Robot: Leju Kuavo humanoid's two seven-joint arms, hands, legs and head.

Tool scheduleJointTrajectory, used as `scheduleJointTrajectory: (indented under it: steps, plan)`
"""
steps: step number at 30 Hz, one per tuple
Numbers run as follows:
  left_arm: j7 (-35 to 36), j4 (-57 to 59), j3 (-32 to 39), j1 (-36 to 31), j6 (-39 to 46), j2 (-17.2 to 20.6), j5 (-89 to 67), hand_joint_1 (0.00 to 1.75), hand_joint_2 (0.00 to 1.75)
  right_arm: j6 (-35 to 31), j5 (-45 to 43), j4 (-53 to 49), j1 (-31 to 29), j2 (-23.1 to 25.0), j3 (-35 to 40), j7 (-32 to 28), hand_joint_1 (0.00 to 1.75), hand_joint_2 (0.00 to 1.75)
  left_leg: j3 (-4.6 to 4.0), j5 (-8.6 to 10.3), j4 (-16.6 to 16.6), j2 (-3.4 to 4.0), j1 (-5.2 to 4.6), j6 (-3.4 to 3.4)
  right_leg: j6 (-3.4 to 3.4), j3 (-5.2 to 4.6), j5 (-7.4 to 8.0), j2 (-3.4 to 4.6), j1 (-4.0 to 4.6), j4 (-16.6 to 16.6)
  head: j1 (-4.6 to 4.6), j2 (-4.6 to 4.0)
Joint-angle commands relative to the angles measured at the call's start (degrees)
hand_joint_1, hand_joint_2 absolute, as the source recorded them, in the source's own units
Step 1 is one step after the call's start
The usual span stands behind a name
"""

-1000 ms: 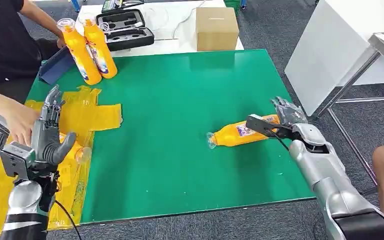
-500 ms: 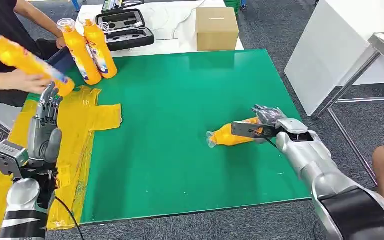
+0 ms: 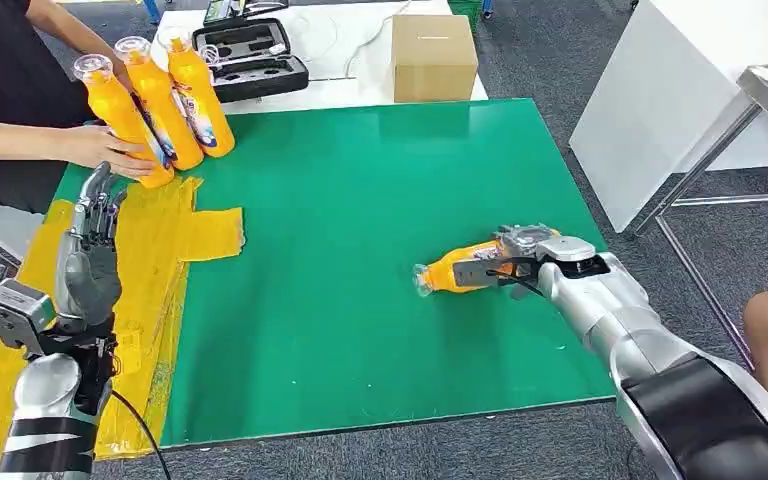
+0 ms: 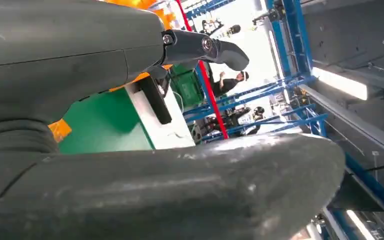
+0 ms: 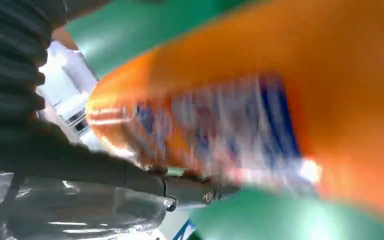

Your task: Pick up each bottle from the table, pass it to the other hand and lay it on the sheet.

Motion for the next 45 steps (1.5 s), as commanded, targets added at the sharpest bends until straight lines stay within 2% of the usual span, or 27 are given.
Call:
scheduleJointTrajectory:
  steps: [1,2,4,10,15,20,22,25,27,28,29,30,31,32,34,36,37,39,41,43,45]
  plan:
    - [-0.8,8.6,0.9,-5.1,-1.0,0.9,1.3,0.00,0.00,9.5,0.2,8.1,-5.5,-0.2,8.4,-3.3,1.59,1.75,0.08,0.00,0.0,-0.06,-0.01,-0.03,-0.05,0.09,-0.03,-0.12,0.00,0.0,-0.02,0.00]
    - [-1.2,8.8,0.9,-5.3,-1.3,0.8,1.5,0.00,0.00,10.9,0.4,8.0,-5.6,-0.3,9.5,-3.6,1.71,1.75,0.18,-0.03,0.0,-0.09,0.00,-0.05,-0.09,0.20,-0.07,-0.18,0.01,0.0,0.02,0.00]
    - [-0.7,9.3,0.8,-6.0,-1.7,0.8,1.9,0.00,0.00,12.7,0.3,7.9,-5.4,-0.6,10.6,-3.6,1.75,1.75,0.10,0.00,0.0,-0.02,-0.03,-0.03,-0.05,0.08,-0.02,-0.08,-0.02,0.0,-0.02,0.00]
    - [-0.5,11.0,-0.2,-7.6,-1.9,0.8,2.0,0.00,0.00,13.5,-0.9,7.2,-5.5,-2.2,11.8,-3.9,1.75,1.75,0.26,0.01,0.0,-0.23,0.02,-0.05,-0.10,0.30,-0.06,-0.32,0.04,0.0,-0.02,0.00]
    - [-0.3,11.1,-0.1,-7.0,-1.9,0.9,2.0,0.00,0.00,11.5,-3.7,6.9,-5.7,-1.5,10.1,-1.3,1.75,1.75,0.28,-0.02,0.0,-0.12,-0.01,-0.05,-0.10,0.31,-0.07,-0.22,0.01,0.0,0.02,0.00]
    - [-0.7,11.6,0.1,-6.3,-1.8,1.1,2.0,0.00,0.00,11.3,-3.9,6.9,-5.6,-1.7,10.1,-1.3,1.75,1.75,0.27,-0.01,0.0,-0.03,-0.03,-0.04,-0.08,0.25,-0.03,-0.12,-0.01,0.0,0.00,0.00]
    - [0.3,10.4,-0.1,-6.6,-2.5,0.9,2.2,0.00,0.00,8.6,-6.8,6.4,-5.2,-0.2,7.8,0.0,1.75,1.75,0.19,0.01,0.0,-0.03,-0.02,-0.02,-0.05,0.18,0.00,-0.09,-0.01,0.0,0.00,0.00]
    - [2.2,7.8,0.8,-3.4,-3.1,0.5,3.4,0.00,0.00,0.3,-14.1,3.9,-3.4,1.8,0.7,2.3,1.75,1.75,0.30,-0.05,0.0,0.09,0.02,-0.06,-0.10,0.27,-0.02,-0.02,0.04,0.0,0.02,0.00]
    - [3.2,3.9,1.5,0.5,-4.2,-0.3,5.2,0.00,0.00,-7.0,-20.2,-1.2,-1.7,4.1,-4.3,0.3,1.75,1.75,0.23,-0.03,0.0,0.15,-0.04,-0.03,-0.06,0.19,0.01,0.08,-0.02,0.0,0.00,0.00]
    - [3.4,2.2,1.3,1.6,-4.2,-0.6,5.4,0.00,0.00,-6.8,-20.5,-2.8,-1.8,4.9,-3.9,1.9,1.75,1.75,0.36,-0.11,-0.1,0.39,-0.04,-0.05,-0.09,0.26,0.01,0.29,-0.01,0.0,0.00,0.00]
    - [3.9,1.3,1.2,1.9,-4.2,-0.7,5.5,0.00,0.00,-6.2,-20.9,-4.1,-1.7,5.2,-3.7,3.2,1.75,1.75,0.27,-0.08,0.0,0.32,-0.04,-0.04,-0.07,0.20,0.00,0.23,-0.02,0.0,0.00,0.00]
    - [5.0,0.6,1.4,3.0,-4.2,-1.1,6.3,0.00,0.00,-8.0,-24.0,-7.5,-0.1,5.0,-5.9,2.5,1.75,1.75,0.35,-0.19,0.0,0.49,-0.04,-0.07,-0.12,0.23,-0.05,0.36,-0.01,0.1,0.02,0.00]
    - [5.4,-0.5,1.7,5.5,-4.9,-1.5,7.9,0.00,0.00,-12.0,-25.6,-12.9,2.4,4.0,-6.6,1.2,1.75,1.75,0.22,-0.13,0.0,0.47,-0.01,-0.05,-0.09,0.10,0.00,0.36,0.01,0.1,-0.02,0.00]
    - [6.0,-3.1,1.8,9.0,-6.3,-2.5,9.9,0.00,0.00,-24.0,-20.5,-22.8,7.1,3.8,-6.5,2.9,1.75,1.75,0.36,-0.18,0.0,0.35,-0.01,-0.07,-0.11,0.24,-0.09,0.22,0.02,0.0,0.00,0.00]
    - [6.0,-6.3,0.8,13.0,-7.1,-3.5,10.9,0.00,0.00,-23.5,-23.9,-37.9,13.9,4.1,-8.3,3.5,1.75,1.75,0.33,-0.09,-0.1,0.34,0.02,-0.03,-0.06,0.21,-0.01,0.24,0.04,-0.1,0.02,0.00]
    - [5.6,-8.6,-0.8,15.4,-7.3,-4.1,11.4,0.00,0.00,-26.7,-23.5,-48.6,18.6,4.8,-8.1,3.7,1.75,1.75,0.40,-0.16,-0.1,0.34,0.04,-0.05,-0.10,0.30,-0.06,0.25,0.06,-0.1,-0.02,0.00]
    - [6.1,-9.0,-1.7,15.8,-7.6,-3.9,12.2,0.00,1.75,-27.4,-23.5,-51.6,20.0,5.1,-7.8,3.5,1.75,1.75,0.48,-0.30,-0.1,0.45,0.07,-0.08,-0.12,0.34,-0.15,0.34,0.09,-0.1,0.00,0.00]
    - [6.8,-10.1,-3.2,16.3,-8.2,-3.2,13.5,0.00,1.75,-29.9,-21.8,-55.6,22.2,5.9,-7.1,2.9,1.75,1.75,0.13,-0.15,0.0,0.06,0.10,-0.05,-0.10,0.13,-0.14,0.00,0.11,0.0,0.09,0.00]
    - [6.3,-11.1,-4.2,16.1,-8.0,-3.2,12.7,0.00,1.75,-31.1,-21.2,-57.2,23.8,6.5,-6.7,2.1,1.75,1.75,0.36,-0.34,0.1,0.20,0.11,-0.11,-0.20,0.27,-0.31,0.10,0.13,0.0,-0.07,0.00]
    - [6.3,-11.4,-4.7,16.1,-8.1,-3.2,12.6,0.00,1.75,-31.3,-21.3,-57.5,24.2,6.8,-6.7,2.0,1.75,1.75,-0.03,-0.18,0.0,0.03,0.12,-0.14,-0.17,-0.04,-0.16,-0.03,0.12,0.0,0.00,0.00]
    - [6.5,-11.4,-5.3,16.2,-8.5,-2.8,12.4,0.00,1.75,-31.8,-22.1,-57.0,24.3,7.2,-7.1,1.3,1.75,1.75,0.19,-0.26,0.1,-0.08,0.09,-0.17,-0.22,0.18,-0.27,-0.18,0.11,0.0,0.00,0.00]
